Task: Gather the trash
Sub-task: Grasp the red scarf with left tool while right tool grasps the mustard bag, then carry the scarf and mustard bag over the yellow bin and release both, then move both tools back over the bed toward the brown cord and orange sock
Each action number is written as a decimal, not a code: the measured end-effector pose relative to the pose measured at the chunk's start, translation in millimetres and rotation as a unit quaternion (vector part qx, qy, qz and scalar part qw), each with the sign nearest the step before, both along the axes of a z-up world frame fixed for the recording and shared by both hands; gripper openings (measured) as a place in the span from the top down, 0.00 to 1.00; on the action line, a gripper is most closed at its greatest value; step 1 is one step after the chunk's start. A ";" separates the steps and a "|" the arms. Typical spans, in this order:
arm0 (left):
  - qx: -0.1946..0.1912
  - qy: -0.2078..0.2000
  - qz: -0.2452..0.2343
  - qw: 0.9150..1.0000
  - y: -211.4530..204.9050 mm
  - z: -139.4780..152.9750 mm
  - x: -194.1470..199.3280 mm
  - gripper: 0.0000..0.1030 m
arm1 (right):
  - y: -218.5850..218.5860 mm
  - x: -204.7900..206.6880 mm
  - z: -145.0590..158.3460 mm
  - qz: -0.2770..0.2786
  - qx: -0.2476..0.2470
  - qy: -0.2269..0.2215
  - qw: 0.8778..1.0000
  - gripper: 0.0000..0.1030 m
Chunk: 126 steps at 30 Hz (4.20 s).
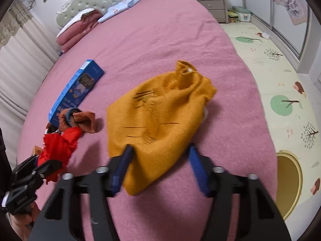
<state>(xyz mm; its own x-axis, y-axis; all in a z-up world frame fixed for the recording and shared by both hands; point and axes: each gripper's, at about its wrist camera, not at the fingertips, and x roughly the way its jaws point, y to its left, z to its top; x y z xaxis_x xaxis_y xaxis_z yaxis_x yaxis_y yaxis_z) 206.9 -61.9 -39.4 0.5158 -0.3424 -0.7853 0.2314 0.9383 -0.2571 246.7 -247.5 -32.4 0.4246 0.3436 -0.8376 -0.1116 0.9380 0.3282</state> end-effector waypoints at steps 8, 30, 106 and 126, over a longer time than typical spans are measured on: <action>-0.004 0.009 0.014 1.000 -5.5 3.0 -4.7 0.60 | -0.4 -16.3 10.7 0.017 -0.014 -0.018 1.000 0.85; -0.016 0.038 -0.058 0.997 -126.4 0.6 -71.2 0.60 | -124.2 -149.6 52.0 -0.032 -0.004 -0.048 0.998 0.87; 0.066 -0.006 -0.093 0.993 -171.5 -0.5 -96.7 0.15 | -135.6 -170.3 37.8 -0.037 -0.028 -0.034 0.998 0.59; 0.128 -0.019 0.068 0.989 0.2 6.4 -100.9 0.13 | 8.9 -115.8 35.3 0.081 -0.015 -0.037 0.996 0.56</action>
